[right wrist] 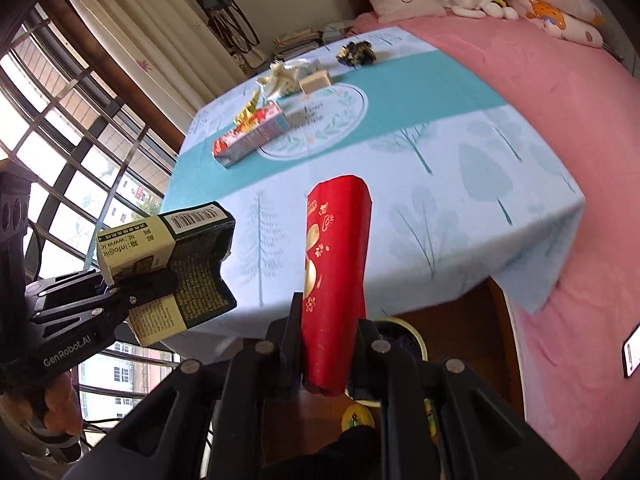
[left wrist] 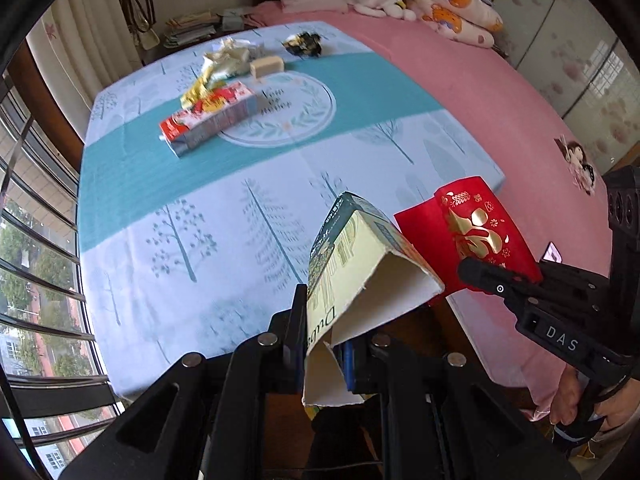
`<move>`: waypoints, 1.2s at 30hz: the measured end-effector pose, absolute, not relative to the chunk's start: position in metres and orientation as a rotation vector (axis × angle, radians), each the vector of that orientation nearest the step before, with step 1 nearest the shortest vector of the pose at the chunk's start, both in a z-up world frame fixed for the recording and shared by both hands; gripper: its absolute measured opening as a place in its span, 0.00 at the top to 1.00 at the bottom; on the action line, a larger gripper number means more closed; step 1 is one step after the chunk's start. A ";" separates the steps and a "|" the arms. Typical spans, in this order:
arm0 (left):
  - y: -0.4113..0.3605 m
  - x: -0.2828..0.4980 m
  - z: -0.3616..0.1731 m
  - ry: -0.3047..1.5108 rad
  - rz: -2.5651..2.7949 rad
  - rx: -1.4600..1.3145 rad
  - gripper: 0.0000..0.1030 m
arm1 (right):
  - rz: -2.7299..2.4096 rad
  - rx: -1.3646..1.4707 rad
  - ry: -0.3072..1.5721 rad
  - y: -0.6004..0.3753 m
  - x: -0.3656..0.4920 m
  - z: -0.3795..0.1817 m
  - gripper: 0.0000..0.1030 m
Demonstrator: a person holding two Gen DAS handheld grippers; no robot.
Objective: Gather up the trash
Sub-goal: 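Carry the cream box and red packet down over the trash bin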
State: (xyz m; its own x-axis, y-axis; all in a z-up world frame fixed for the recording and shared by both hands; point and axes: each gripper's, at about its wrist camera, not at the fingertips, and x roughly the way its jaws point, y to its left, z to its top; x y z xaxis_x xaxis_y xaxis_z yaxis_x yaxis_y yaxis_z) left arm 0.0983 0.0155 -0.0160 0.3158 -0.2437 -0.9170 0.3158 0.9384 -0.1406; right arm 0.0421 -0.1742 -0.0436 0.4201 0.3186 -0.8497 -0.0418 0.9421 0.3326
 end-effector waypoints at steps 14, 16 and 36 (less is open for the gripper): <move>-0.032 0.039 -0.128 1.375 -0.369 0.081 0.88 | 0.222 0.253 1.325 -0.201 -0.007 -0.173 0.85; -0.037 0.033 -0.153 1.399 -0.353 0.073 0.88 | 0.222 0.246 1.350 -0.204 -0.009 -0.199 0.85; -0.042 0.037 -0.407 1.494 -0.300 0.047 0.67 | 0.234 0.222 1.489 -0.186 0.009 -0.436 0.85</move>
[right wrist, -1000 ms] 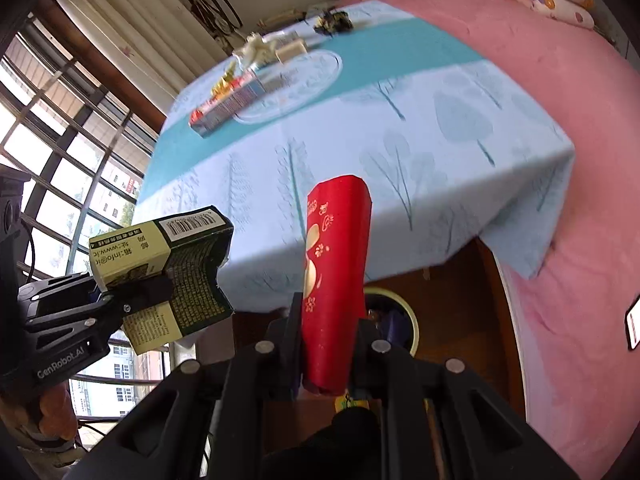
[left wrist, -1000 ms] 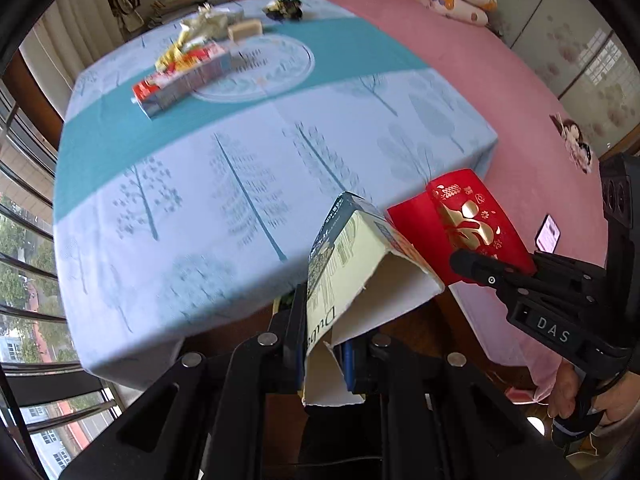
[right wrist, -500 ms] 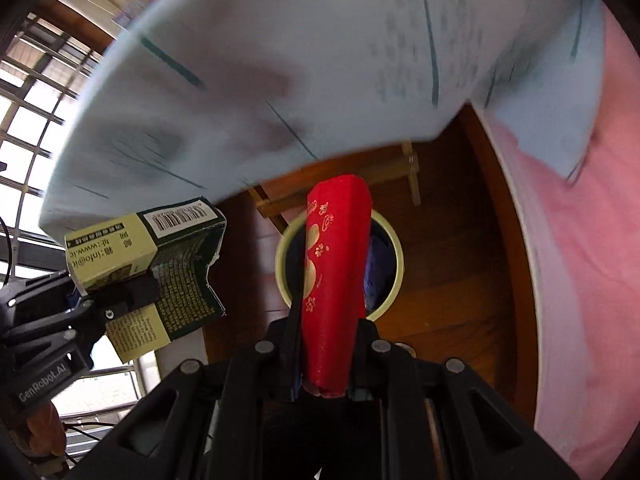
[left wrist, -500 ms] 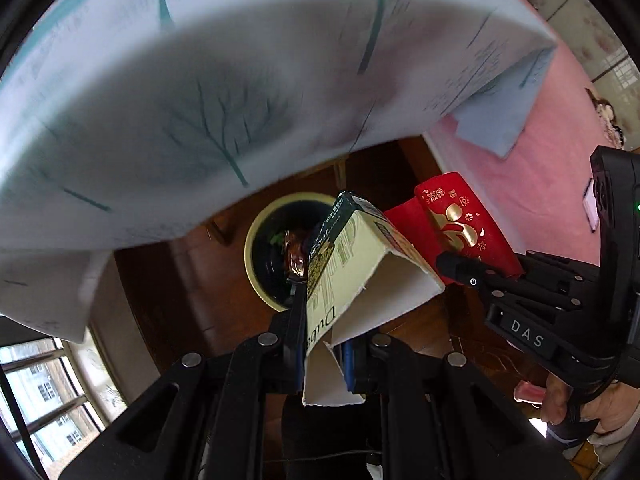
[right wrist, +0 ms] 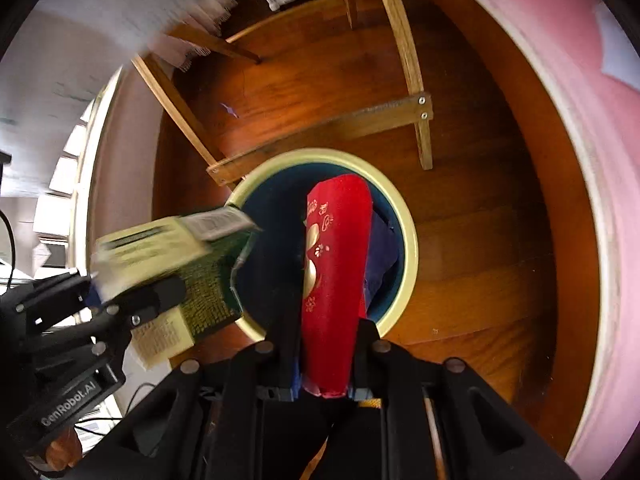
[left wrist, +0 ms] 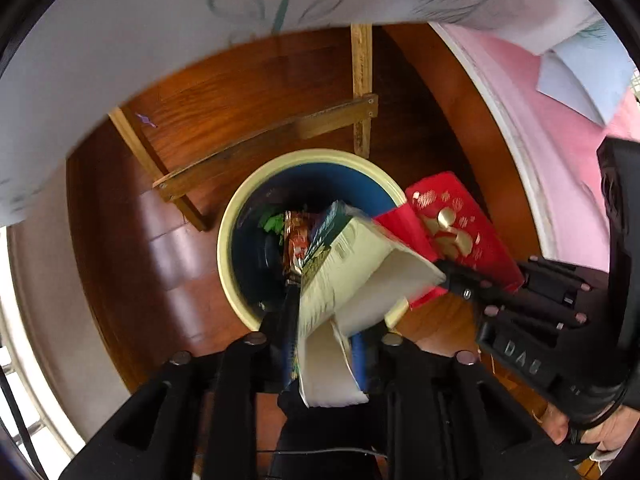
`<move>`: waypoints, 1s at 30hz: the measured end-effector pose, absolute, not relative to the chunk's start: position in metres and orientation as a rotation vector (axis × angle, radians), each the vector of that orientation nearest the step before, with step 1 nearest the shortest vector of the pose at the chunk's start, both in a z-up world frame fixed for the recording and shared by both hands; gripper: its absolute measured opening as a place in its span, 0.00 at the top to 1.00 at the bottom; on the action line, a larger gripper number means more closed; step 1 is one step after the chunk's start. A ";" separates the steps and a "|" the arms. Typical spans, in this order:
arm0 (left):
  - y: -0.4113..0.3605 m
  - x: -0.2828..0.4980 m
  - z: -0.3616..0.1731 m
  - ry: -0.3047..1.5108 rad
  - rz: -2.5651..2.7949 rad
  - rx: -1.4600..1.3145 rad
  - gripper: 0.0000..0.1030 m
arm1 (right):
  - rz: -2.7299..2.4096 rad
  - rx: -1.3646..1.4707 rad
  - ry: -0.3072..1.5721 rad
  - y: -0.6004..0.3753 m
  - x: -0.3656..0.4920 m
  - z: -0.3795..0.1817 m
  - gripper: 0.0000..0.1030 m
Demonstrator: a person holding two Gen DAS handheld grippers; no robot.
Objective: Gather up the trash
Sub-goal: 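Carry the cream box and red packet down over the trash bin, then open both tools to drop the box and packet into the bin, then move both empty tools back up over the table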
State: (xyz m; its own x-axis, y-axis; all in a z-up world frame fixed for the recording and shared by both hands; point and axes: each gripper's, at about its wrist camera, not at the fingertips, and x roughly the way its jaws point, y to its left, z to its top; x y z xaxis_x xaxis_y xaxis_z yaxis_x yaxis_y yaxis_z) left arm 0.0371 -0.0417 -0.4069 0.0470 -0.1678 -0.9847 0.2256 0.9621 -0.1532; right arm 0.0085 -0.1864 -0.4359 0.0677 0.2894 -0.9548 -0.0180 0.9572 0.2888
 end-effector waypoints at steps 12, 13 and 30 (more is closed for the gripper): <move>-0.018 0.042 -0.426 1.404 -0.230 0.086 0.15 | 0.247 0.199 1.522 -0.162 0.031 -0.471 0.79; -0.014 0.041 -0.423 1.394 -0.222 0.083 0.14 | 0.250 0.196 1.522 -0.160 0.033 -0.472 0.77; 0.017 0.017 -0.310 1.293 -0.162 0.076 0.08 | 0.237 0.196 1.479 -0.153 0.039 -0.376 0.38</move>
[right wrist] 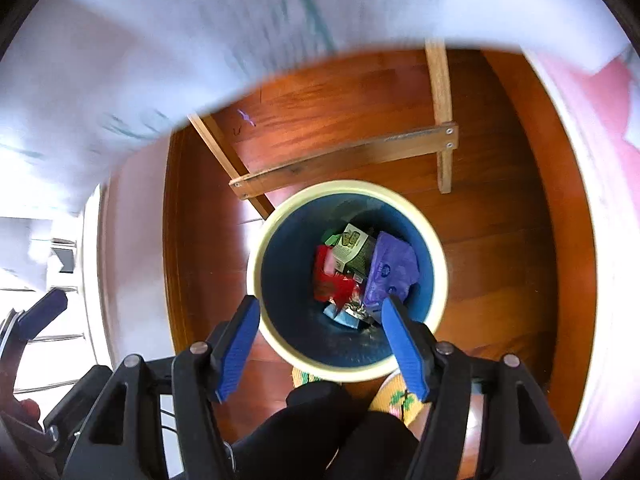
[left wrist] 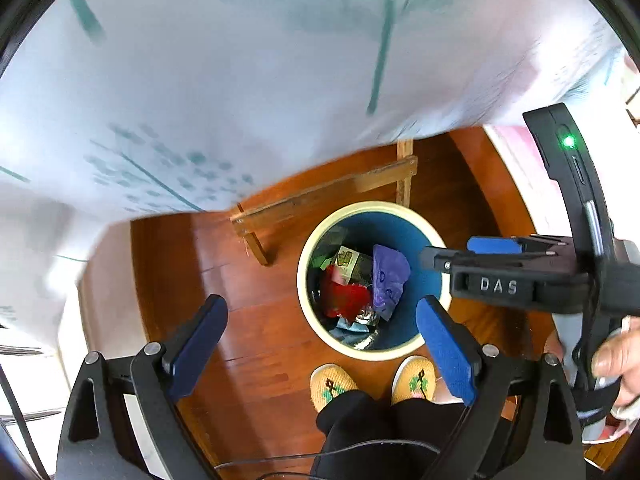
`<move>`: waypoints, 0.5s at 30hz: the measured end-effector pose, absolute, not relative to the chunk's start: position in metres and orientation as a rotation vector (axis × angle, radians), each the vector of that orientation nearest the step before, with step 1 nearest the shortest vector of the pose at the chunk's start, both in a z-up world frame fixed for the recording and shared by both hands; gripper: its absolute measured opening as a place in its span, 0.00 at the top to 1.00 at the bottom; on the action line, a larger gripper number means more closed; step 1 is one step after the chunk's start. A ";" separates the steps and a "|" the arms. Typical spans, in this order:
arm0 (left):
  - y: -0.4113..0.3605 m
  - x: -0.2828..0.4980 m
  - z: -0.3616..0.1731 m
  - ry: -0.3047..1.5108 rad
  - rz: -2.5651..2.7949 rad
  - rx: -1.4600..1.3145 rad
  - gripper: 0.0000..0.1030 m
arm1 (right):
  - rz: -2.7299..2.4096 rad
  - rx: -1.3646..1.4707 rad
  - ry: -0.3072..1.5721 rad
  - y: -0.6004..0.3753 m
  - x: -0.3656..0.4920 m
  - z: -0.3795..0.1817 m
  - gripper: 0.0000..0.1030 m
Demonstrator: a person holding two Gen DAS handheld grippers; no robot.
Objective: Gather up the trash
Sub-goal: 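Move both empty tools back up over the table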
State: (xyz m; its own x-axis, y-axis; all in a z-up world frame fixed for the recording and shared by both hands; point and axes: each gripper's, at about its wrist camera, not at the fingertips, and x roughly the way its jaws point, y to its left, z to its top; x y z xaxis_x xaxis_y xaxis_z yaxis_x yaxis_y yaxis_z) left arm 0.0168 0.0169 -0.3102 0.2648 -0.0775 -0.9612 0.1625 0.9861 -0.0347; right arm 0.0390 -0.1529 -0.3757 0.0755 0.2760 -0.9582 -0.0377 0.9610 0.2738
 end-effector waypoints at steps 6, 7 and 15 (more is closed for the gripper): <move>0.019 0.011 -0.227 1.241 -0.147 0.076 0.08 | 0.269 0.178 1.469 -0.159 0.030 -0.299 0.38; 0.020 0.011 -0.212 1.229 -0.144 0.072 0.08 | 0.278 0.176 1.464 -0.160 0.029 -0.281 0.38; 0.024 0.013 -0.078 1.066 -0.090 0.027 0.07 | 0.388 0.146 1.359 -0.167 0.025 -0.156 0.38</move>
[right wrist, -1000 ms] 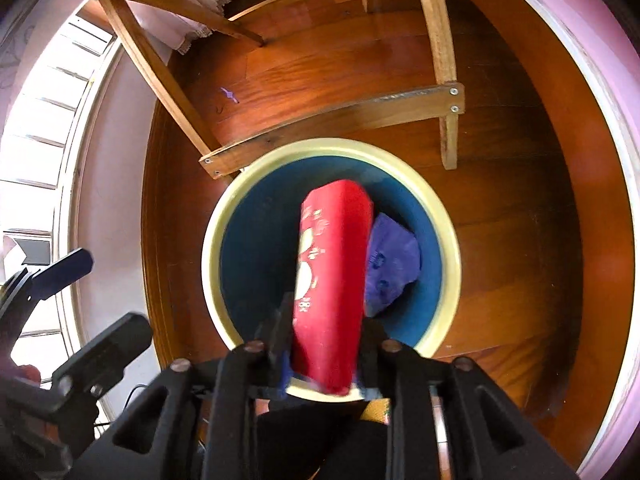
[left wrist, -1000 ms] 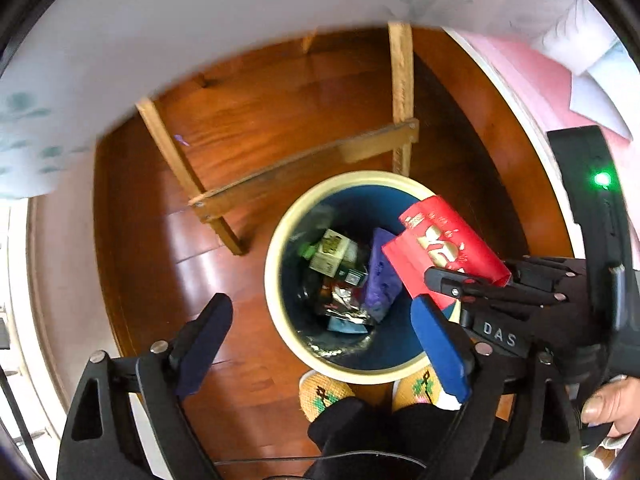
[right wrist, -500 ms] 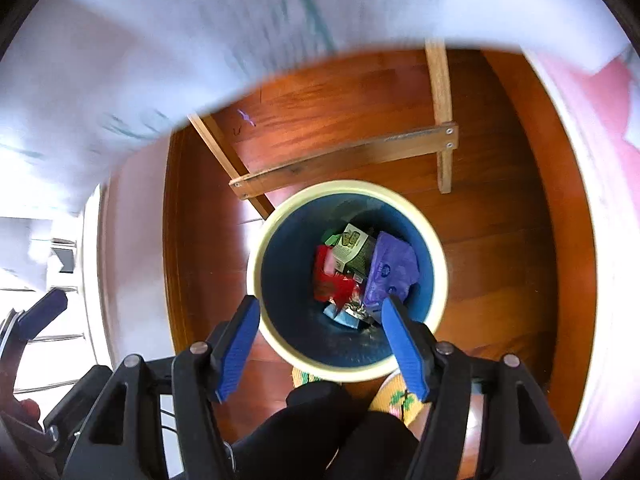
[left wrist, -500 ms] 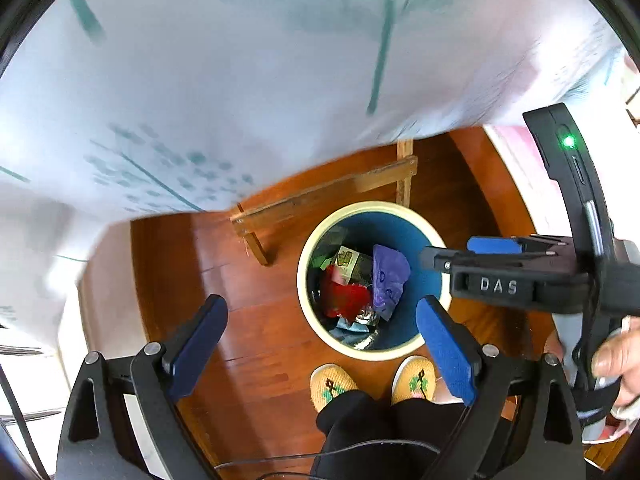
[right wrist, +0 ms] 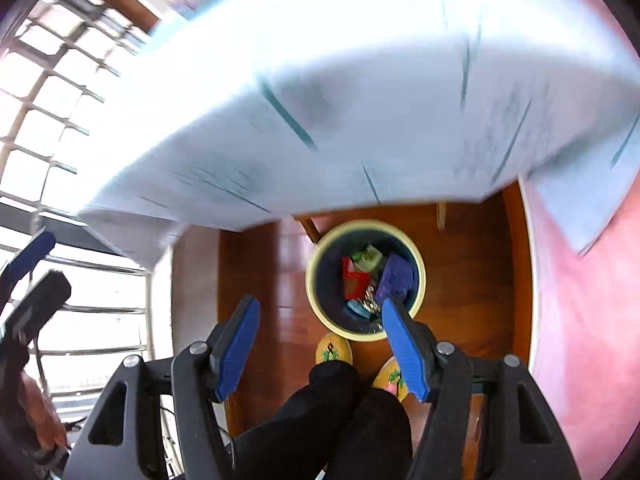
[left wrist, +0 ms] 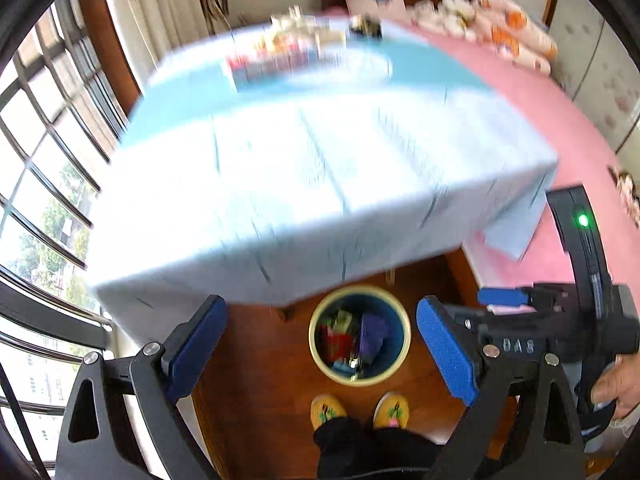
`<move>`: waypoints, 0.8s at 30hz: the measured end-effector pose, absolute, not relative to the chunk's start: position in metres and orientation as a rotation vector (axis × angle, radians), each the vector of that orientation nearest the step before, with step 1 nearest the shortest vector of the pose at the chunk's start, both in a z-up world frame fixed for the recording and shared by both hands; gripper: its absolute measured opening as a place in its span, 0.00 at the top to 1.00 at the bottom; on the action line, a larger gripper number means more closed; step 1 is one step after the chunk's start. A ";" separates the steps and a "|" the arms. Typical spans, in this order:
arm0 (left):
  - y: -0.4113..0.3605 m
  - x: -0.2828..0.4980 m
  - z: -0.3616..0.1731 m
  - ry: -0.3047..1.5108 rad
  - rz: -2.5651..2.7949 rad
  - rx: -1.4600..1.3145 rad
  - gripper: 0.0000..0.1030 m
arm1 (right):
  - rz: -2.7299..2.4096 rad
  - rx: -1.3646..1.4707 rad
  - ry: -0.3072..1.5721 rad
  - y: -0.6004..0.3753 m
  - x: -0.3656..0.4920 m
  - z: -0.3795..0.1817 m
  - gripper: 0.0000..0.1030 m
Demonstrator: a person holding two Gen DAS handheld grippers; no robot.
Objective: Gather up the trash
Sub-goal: 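Move both empty tools back up over the table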
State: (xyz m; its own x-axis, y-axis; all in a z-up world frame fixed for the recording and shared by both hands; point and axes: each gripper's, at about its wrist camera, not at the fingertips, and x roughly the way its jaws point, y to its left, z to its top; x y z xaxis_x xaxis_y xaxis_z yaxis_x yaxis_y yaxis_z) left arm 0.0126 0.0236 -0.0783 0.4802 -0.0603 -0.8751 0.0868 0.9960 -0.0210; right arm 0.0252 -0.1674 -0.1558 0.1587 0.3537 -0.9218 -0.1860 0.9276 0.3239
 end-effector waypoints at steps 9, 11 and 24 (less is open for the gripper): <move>0.025 0.019 0.029 0.870 -0.018 0.026 0.03 | 0.438 0.059 1.120 -0.171 0.042 -0.044 0.38; 0.027 0.023 0.042 0.840 -0.005 0.037 0.03 | 0.451 0.034 1.084 -0.166 0.050 -0.025 0.38; 0.033 0.082 0.082 0.842 -0.046 0.066 0.01 | 0.496 0.093 0.997 -0.134 0.118 0.030 0.38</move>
